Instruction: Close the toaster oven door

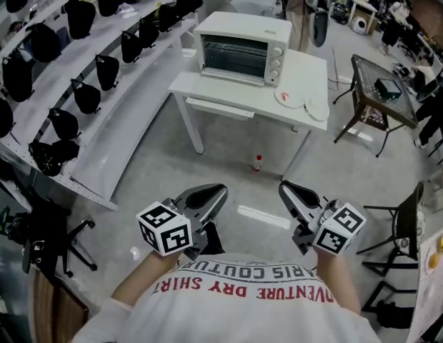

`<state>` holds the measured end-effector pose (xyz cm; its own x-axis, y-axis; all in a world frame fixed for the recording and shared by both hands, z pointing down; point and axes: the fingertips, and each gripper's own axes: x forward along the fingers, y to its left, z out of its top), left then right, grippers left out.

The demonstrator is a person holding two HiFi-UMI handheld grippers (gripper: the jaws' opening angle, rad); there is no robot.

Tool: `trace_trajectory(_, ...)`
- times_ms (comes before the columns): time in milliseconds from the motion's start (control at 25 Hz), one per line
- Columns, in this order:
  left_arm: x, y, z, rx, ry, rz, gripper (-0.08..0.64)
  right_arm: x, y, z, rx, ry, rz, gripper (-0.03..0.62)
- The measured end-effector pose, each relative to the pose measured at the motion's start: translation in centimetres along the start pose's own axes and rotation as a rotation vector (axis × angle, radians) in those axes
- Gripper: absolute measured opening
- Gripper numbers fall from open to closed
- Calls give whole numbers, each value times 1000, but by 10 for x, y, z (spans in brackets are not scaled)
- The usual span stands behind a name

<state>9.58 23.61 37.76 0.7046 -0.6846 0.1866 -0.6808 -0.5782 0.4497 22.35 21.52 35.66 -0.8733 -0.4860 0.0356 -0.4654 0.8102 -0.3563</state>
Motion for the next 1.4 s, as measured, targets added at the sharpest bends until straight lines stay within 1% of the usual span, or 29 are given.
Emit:
trace_trajectory(120,7,41,28,12,11,-15,44,39,-18,14,16,-11,-23,28)
trace_trajectory(240,16,88,56,18,37,-31,44,82,-42,24,59,-21,-60,28)
trace_trajectory(400,32,149,82,47,104,-100,44,140,-77,31,133,-22,-100,28)
trace_trajectory(440,36,166,87,54,124,-107,44,153,-86,31,149,-19,-112,28)
trace_trajectory(520,43,200,96,58,150,-105,46,176,-104,30,176,-14,-146,29)
trace_trajectory(600,47,234,104,49,159,-99,52,194,-120,26,194,-7,-185,31)
trace_trajectory(680,50,264,108,34,166,-93,83,206,-135,20,208,3,-225,45)
trace_trajectory(840,55,315,108,35,207,-77,155,220,-162,4,223,30,-305,117)
trace_trajectory(920,57,336,103,35,228,-62,190,224,-173,-8,207,64,-343,152)
trace_trajectory(1080,60,375,92,-22,250,-18,236,229,-191,-41,144,170,-431,195)
trace_trajectory(1120,61,383,89,-16,254,-1,241,231,-195,-48,136,191,-449,209)
trace_trajectory(1200,64,398,81,28,270,28,255,234,-205,-62,125,222,-474,222)
trace_trajectory(1280,71,408,74,60,274,18,266,237,-219,-73,99,253,-500,232)
trace_trajectory(1360,79,417,66,61,277,-3,281,239,-234,-85,46,296,-534,235)
trace_trajectory(1400,83,421,63,66,282,-2,285,240,-240,-91,14,321,-548,235)
